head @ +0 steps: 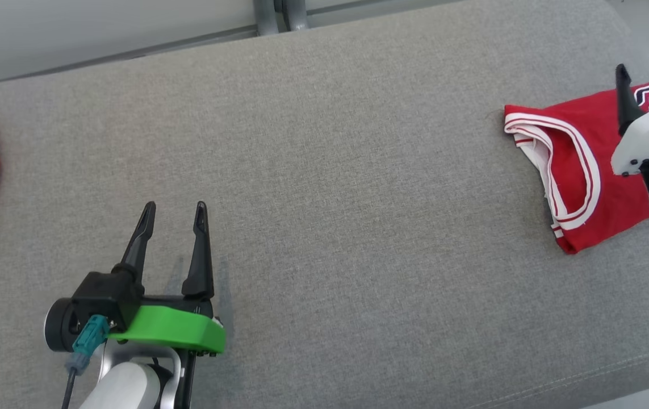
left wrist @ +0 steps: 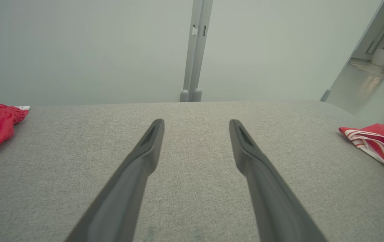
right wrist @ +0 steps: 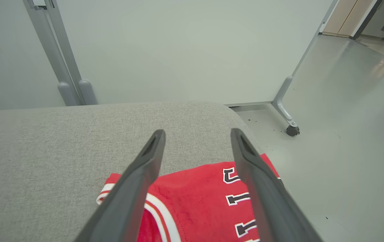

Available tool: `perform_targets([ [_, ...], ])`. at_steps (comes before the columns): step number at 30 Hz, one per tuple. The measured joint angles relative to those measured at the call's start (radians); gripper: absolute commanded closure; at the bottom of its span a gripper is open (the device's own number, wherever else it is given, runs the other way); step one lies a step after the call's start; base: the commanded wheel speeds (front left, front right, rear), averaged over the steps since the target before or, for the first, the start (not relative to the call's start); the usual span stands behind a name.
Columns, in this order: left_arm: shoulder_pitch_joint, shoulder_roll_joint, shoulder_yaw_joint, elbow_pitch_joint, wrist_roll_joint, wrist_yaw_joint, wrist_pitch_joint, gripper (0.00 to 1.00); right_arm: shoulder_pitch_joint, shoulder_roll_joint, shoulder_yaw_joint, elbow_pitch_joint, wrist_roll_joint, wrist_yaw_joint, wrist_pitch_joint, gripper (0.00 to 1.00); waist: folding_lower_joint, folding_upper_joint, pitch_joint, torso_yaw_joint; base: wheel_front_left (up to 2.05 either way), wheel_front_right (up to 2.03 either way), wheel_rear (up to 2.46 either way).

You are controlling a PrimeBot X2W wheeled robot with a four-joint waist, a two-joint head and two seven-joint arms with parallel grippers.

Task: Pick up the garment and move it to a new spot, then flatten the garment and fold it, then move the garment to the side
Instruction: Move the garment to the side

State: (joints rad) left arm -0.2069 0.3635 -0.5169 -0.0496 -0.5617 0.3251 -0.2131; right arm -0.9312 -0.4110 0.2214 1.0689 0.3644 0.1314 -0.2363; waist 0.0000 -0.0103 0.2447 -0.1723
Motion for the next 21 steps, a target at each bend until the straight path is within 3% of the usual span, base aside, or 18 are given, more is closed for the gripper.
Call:
perform_targets([
  [11, 0.102, -0.040, 0.059, 0.070, -0.055, -0.005, -0.040, 0.00, 0.237, 0.029, -0.014, -0.235, 0.065, 0.000, -0.018, 0.00, 0.0000, 0.0000, -0.148, 0.039, 0.00, 0.00, 0.00],
  [16, 0.148, -0.041, 0.100, 0.091, -0.066, -0.017, -0.045, 0.00, 0.367, 0.072, -0.063, -0.354, 0.000, 0.000, 0.011, 0.00, 0.0000, 0.0000, -0.206, 0.067, 0.00, 0.00, 0.00],
  [21, 0.188, -0.034, 0.142, 0.096, -0.063, -0.017, -0.048, 0.00, 0.490, 0.159, -0.118, -0.529, -0.081, 0.000, 0.074, 0.00, 0.0000, 0.0000, -0.245, 0.098, 0.00, 0.00, 0.00],
])
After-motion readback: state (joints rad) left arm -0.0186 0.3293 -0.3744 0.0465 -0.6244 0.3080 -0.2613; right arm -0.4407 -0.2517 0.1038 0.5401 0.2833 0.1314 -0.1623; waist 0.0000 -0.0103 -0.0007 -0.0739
